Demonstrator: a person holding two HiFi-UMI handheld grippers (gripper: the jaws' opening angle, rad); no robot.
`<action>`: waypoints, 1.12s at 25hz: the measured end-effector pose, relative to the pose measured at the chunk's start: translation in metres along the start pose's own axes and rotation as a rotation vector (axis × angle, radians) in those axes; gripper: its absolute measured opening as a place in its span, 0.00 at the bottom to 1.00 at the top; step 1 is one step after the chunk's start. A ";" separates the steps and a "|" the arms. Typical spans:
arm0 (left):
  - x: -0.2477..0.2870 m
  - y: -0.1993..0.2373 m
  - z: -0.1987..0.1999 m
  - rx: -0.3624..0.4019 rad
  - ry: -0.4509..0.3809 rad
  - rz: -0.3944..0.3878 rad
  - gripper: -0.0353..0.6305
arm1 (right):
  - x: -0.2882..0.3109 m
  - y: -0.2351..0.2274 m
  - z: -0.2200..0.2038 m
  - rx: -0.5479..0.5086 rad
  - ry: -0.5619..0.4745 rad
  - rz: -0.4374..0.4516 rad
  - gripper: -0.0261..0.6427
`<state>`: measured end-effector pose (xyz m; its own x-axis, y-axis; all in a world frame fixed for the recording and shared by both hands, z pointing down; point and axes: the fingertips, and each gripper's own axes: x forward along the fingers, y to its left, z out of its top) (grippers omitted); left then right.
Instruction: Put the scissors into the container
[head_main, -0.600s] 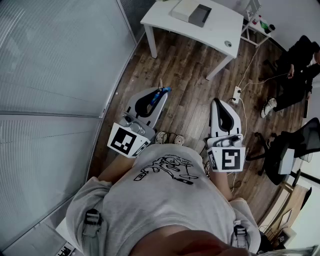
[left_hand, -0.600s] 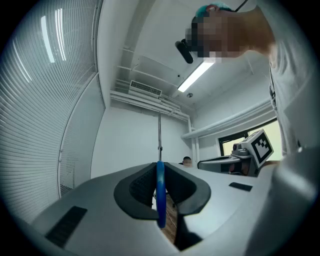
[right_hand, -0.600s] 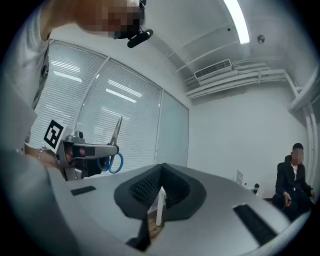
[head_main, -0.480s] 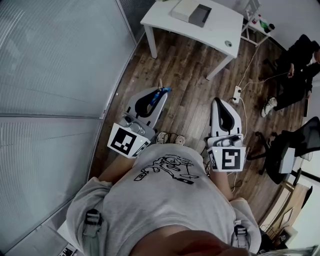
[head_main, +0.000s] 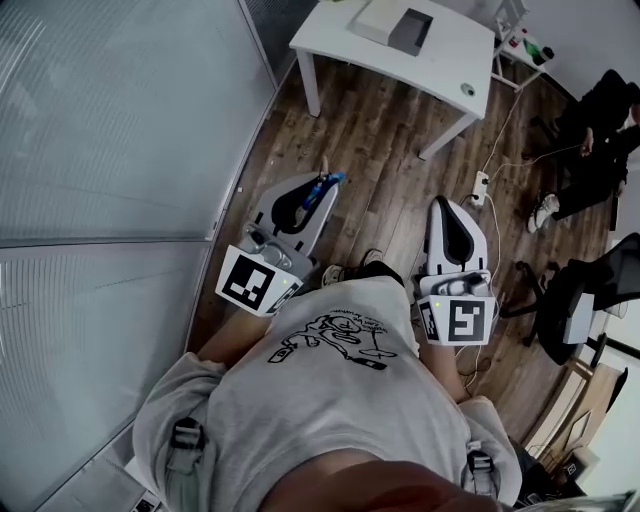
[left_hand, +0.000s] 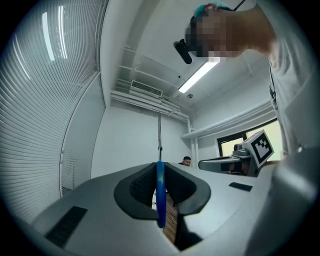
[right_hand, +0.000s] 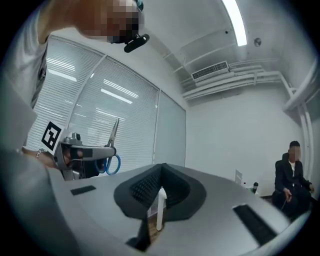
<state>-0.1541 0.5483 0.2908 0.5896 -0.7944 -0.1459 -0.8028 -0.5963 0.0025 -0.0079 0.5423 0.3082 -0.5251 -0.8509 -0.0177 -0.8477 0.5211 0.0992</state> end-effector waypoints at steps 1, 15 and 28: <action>0.000 0.002 0.000 0.000 0.001 0.000 0.13 | 0.001 0.000 0.000 0.001 0.002 -0.002 0.05; 0.046 0.030 -0.015 -0.012 0.007 -0.007 0.13 | 0.044 -0.034 -0.010 0.005 0.013 -0.014 0.05; 0.147 0.051 -0.022 -0.003 0.021 0.005 0.13 | 0.104 -0.121 -0.022 0.027 0.032 -0.010 0.05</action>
<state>-0.1066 0.3981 0.2915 0.5875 -0.7995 -0.1250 -0.8054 -0.5927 0.0057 0.0421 0.3894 0.3163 -0.5141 -0.8576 0.0138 -0.8549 0.5136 0.0727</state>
